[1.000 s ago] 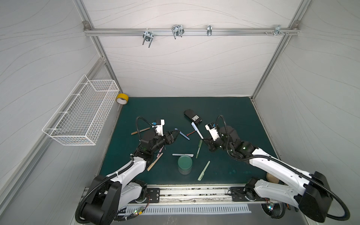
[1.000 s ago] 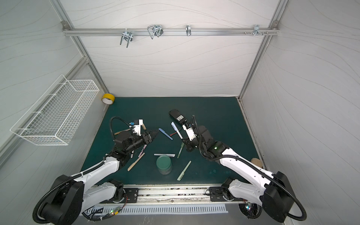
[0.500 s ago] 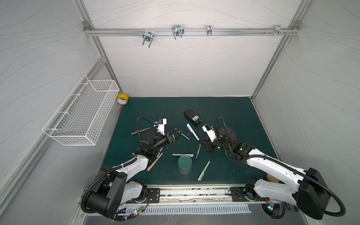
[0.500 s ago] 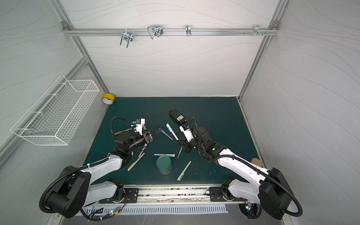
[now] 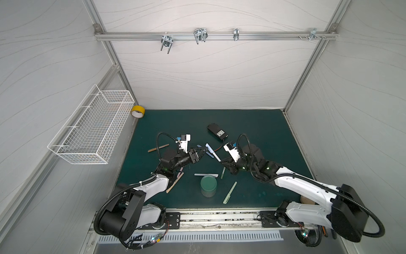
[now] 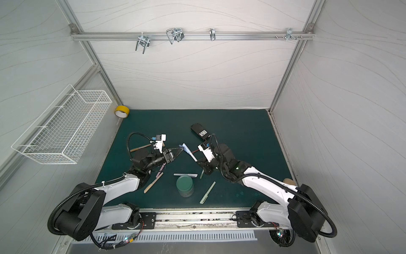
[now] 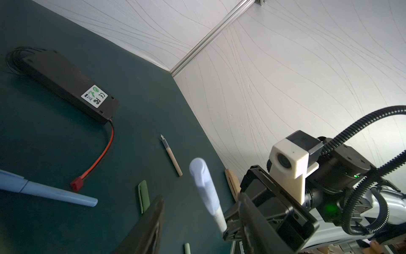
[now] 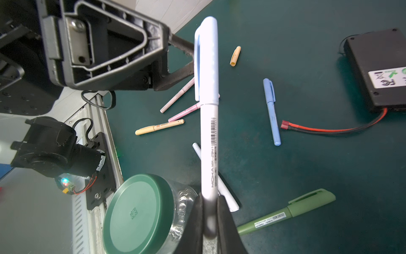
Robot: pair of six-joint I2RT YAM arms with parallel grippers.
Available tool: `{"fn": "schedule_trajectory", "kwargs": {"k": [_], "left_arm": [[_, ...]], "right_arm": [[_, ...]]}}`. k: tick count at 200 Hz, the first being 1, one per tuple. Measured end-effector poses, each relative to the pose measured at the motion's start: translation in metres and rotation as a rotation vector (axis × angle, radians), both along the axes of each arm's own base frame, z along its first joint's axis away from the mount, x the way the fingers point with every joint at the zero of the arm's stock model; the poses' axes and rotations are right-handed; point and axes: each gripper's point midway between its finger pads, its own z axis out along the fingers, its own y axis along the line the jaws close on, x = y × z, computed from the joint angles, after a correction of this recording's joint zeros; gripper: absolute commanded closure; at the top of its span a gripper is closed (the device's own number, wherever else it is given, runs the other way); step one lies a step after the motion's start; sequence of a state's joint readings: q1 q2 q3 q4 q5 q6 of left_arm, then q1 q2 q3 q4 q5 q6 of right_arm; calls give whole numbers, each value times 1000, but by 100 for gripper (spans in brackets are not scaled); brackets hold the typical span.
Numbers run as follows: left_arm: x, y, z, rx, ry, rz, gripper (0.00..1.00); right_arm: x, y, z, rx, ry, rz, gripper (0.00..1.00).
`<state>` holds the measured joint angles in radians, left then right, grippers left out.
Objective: Open the pen caps
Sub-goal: 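Lift the white pen toward the left gripper while the left gripper approaches, then close the left gripper on the blue cap while the right gripper holds the pen body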
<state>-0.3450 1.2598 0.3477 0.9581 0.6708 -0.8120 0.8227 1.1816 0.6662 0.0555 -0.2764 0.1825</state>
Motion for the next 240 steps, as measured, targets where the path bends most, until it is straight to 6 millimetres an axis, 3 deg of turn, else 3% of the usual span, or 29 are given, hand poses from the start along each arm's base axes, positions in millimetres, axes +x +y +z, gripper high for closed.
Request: {"fn": "schedule_trajectory", "kwargs": {"k": [87, 139, 194, 225, 240], "left_arm": [[-1, -1, -3, 10, 6, -8, 73], [-6, -7, -2, 11, 0, -36, 77], [-8, -12, 8, -5, -16, -65, 100], [-8, -12, 8, -4, -16, -66, 100], [-8, -12, 7, 1, -17, -66, 100]], "right_arm": [[-18, 13, 0, -1, -30, 88, 100], [-19, 15, -1, -7, -42, 96, 100], [-19, 15, -7, -34, -54, 93, 100], [-17, 14, -7, -41, -66, 85, 81], [-16, 14, -7, -42, -69, 80, 66]]}}
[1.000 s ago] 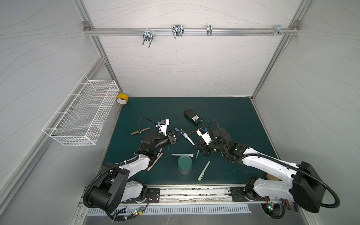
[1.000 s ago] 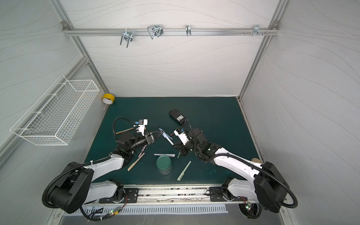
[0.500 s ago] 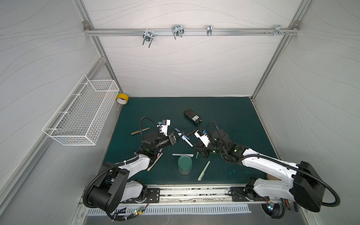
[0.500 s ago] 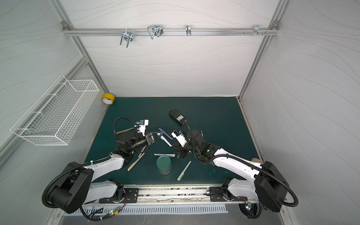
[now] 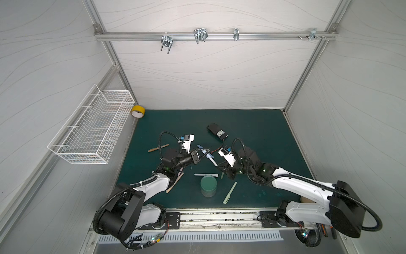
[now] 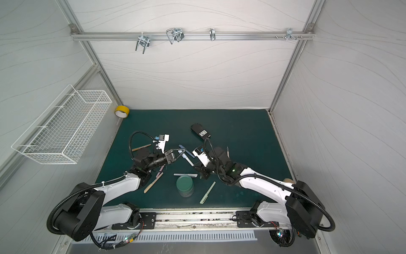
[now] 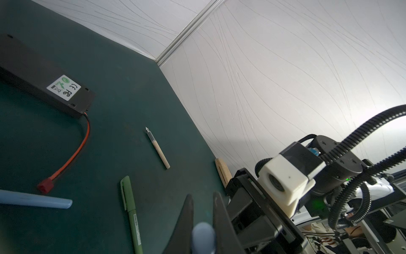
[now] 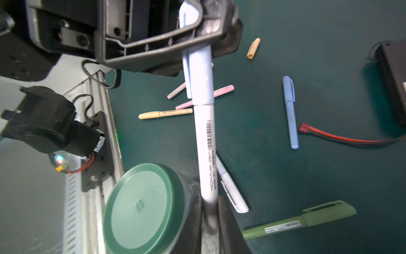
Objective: Open the pen caps
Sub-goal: 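Close the left gripper on the blue cap while the right gripper holds the pen body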
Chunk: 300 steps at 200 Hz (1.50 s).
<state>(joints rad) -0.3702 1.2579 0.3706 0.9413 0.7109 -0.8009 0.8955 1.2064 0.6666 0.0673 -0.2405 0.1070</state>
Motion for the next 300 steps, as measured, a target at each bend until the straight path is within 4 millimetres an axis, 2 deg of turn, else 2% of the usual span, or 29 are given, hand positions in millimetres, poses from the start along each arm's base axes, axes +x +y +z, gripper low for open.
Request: {"fn": "schedule_trajectory", "kwargs": {"k": [31, 63, 84, 120, 154, 203, 300], "left_arm": [[0, 0, -4, 12, 5, 2, 100], [0, 2, -3, 23, -4, 11, 100], [0, 2, -3, 31, -12, 14, 100], [-2, 1, -1, 31, -27, 4, 100], [-6, -3, 3, 20, -52, -27, 100], [-15, -12, 5, 16, -66, -79, 100], [-26, -23, 5, 20, -74, -138, 100]], "right_arm": [[0, -1, 10, 20, -21, 0, 47], [-4, -7, 30, 81, -48, 8, 39], [-1, -19, 38, 132, -45, -4, 40], [6, -32, 35, 184, 17, -19, 46], [-5, -23, 38, 229, 63, 62, 50], [-8, -14, 26, 236, 145, 96, 61], [-4, -1, 17, 237, 192, 114, 65]]}}
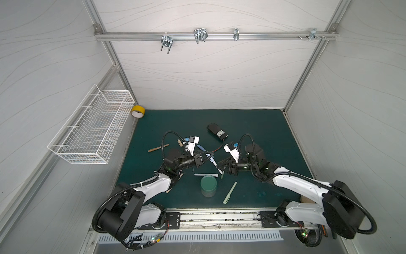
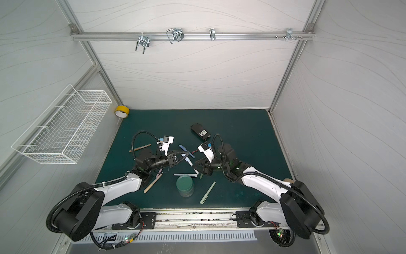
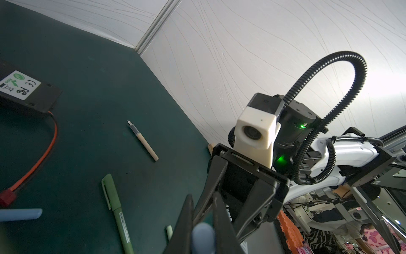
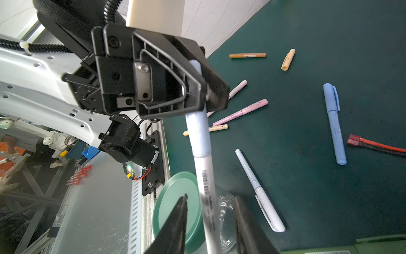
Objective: Open the pen caps
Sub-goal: 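Close the left gripper on the blue cap while the right gripper holds the pen body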
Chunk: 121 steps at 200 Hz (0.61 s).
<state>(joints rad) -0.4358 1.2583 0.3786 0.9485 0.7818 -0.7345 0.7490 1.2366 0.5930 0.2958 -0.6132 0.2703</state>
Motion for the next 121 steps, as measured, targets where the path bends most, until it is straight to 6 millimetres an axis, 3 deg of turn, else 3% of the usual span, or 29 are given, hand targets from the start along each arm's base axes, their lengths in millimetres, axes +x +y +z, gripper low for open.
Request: {"fn": "schedule_trajectory", "kwargs": {"k": [121], "left_arm": [[-1, -1, 0, 0, -1, -3, 100]], "right_arm": [[-1, 14, -5, 9, 26, 47, 85]]}}
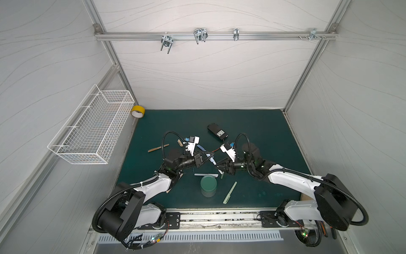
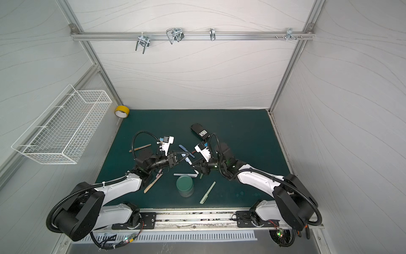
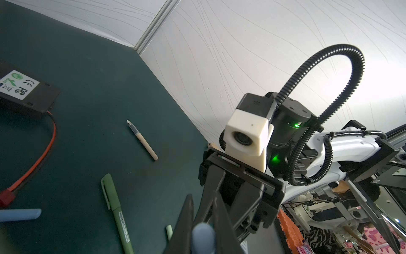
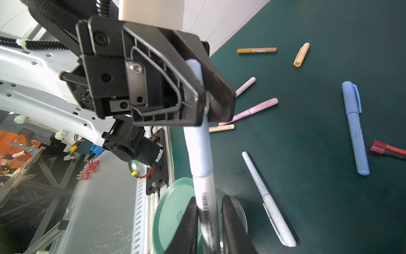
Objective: Open the pen caps
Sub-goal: 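Close the left gripper on the blue cap while the right gripper holds the pen body, then pull the right gripper with the pen body away from the left gripper's blue cap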
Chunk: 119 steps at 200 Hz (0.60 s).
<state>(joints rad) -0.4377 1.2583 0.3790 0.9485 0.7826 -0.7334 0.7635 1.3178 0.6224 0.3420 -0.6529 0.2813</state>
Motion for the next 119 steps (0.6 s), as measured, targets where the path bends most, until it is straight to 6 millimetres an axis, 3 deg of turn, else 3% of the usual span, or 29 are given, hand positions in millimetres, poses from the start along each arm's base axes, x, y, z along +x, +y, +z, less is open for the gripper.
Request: {"fn": "schedule_trajectory", "kwargs": {"k": [28, 119], "left_arm": [[-1, 0, -1, 3, 13, 0, 100], [-3, -1, 15, -15, -28, -11, 100]], "right_arm": [[-3, 1, 1, 3, -16, 21, 100], [-6, -4, 16, 12, -93, 9, 100]]}}
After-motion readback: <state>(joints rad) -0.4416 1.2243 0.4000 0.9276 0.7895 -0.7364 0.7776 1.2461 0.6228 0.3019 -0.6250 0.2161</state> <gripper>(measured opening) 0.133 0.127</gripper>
